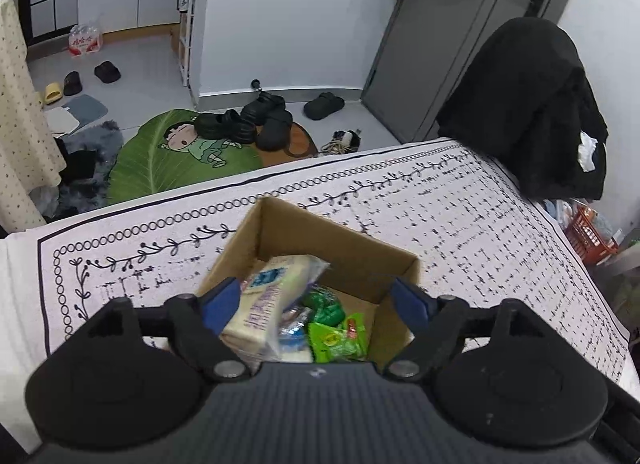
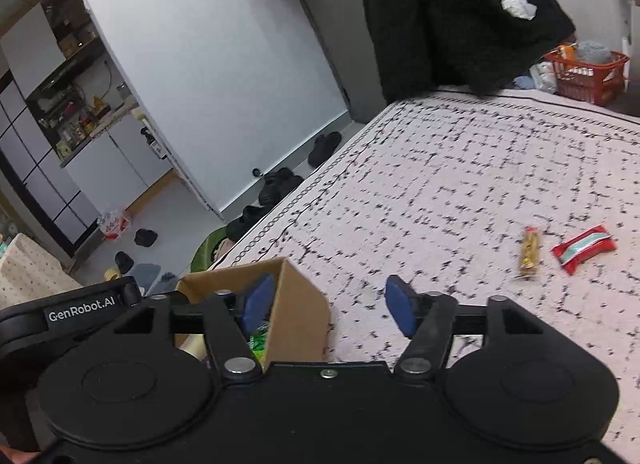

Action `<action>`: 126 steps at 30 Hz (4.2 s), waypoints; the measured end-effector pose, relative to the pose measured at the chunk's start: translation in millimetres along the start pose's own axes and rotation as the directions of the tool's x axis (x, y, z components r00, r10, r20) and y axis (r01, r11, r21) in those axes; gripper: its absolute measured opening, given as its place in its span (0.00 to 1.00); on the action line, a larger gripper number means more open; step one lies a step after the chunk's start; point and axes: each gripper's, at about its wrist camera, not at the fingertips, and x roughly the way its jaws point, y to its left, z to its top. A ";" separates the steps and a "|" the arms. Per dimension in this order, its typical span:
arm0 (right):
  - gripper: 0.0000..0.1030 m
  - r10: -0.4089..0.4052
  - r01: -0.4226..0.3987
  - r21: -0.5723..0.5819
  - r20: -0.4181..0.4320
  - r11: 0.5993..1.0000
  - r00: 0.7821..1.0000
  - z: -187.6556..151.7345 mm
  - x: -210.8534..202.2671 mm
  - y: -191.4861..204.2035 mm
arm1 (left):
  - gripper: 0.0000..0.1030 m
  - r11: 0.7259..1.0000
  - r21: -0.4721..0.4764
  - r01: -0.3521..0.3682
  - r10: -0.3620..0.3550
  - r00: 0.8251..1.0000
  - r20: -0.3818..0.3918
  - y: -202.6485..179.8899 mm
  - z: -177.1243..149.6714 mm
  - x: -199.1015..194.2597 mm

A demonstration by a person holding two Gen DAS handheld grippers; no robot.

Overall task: Organize snacks
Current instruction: 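Open both tools to drop the cake pack and purple candy into the box, then move both tools back toward the gold candy and red wrapper on the bed, then grasp the gold wrapped candy with left tool while right tool grasps red wrapper, then carry the gold candy and red wrapper with both tools over the box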

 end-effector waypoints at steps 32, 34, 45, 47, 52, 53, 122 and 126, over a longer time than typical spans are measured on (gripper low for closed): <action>0.98 -0.208 0.182 0.214 0.102 0.960 0.973 21.2 -51.1 -129.3 | 1.00 0.981 0.150 0.126 -0.125 0.992 -0.022 -122.0 -26.0 14.4; 0.98 -0.221 0.193 0.226 0.106 0.955 0.969 20.7 -52.8 -135.9 | 1.00 0.976 0.160 0.145 -0.142 0.989 -0.030 -129.1 -27.7 16.2; 0.93 -0.271 0.233 0.292 0.097 0.928 0.958 18.7 -45.7 -175.0 | 1.00 0.958 0.171 0.231 -0.216 0.971 -0.100 -160.9 -43.2 50.1; 0.84 -0.266 0.229 0.333 0.070 0.915 0.961 15.5 -37.6 -184.4 | 0.99 0.952 0.179 0.248 -0.230 0.966 -0.115 -168.9 -47.3 58.4; 0.64 -0.236 0.204 0.370 0.042 0.906 0.971 10.3 -20.2 -193.8 | 0.93 0.939 0.199 0.281 -0.258 0.957 -0.131 -184.3 -57.0 76.8; 0.62 -0.230 0.199 0.370 0.042 0.908 0.972 10.1 -17.8 -195.3 | 0.90 0.937 0.201 0.286 -0.262 0.955 -0.136 -186.8 -58.5 81.1; 0.20 -0.227 0.228 0.058 -0.021 0.972 0.974 17.7 57.1 -97.7 | 0.18 0.953 0.132 0.273 -0.258 0.958 -0.126 -133.7 -26.5 80.5; 0.20 -0.203 0.203 0.020 -0.011 0.979 0.979 19.4 52.1 -74.5 | 0.18 0.959 0.126 0.254 -0.244 0.966 -0.090 -115.9 -18.7 59.0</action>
